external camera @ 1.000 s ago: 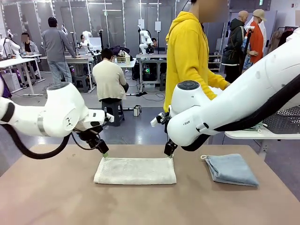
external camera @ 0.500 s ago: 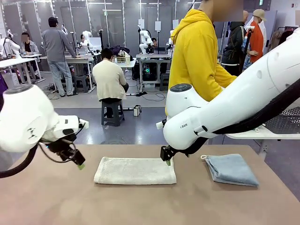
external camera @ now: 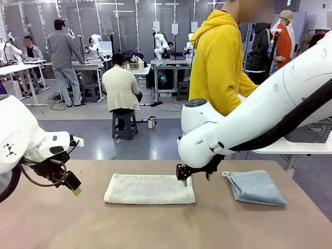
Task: Fold the towels and place them in the basket.
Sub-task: When a person lays out a Towel with hook on the table, fold it in half twice.
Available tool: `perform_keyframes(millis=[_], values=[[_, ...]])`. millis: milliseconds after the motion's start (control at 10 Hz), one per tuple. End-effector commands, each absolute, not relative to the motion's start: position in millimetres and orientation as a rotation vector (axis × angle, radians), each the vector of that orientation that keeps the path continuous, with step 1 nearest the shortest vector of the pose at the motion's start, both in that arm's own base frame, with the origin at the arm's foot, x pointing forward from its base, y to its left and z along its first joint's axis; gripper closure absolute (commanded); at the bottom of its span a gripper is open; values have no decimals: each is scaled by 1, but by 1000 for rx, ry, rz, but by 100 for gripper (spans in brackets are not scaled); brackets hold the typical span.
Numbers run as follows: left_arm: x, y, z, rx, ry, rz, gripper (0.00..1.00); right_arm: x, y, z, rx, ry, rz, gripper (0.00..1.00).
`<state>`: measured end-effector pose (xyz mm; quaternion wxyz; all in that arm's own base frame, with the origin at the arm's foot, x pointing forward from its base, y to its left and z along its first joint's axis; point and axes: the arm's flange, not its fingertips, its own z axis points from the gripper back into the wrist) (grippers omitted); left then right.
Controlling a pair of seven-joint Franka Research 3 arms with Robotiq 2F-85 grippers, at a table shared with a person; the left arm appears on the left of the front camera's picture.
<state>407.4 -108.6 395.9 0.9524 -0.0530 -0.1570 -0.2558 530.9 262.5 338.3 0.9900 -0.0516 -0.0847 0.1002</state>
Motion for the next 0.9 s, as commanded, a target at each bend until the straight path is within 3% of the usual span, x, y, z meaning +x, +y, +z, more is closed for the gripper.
perform_keyframes(millis=[0, 800], values=[[408, -116, 392, -90, -321, -510, 0, 527, 262, 344, -109, -179, 239, 0], [408, -116, 392, -90, -321, -510, 0, 571, 256, 303, 57, -90, 6, 0]])
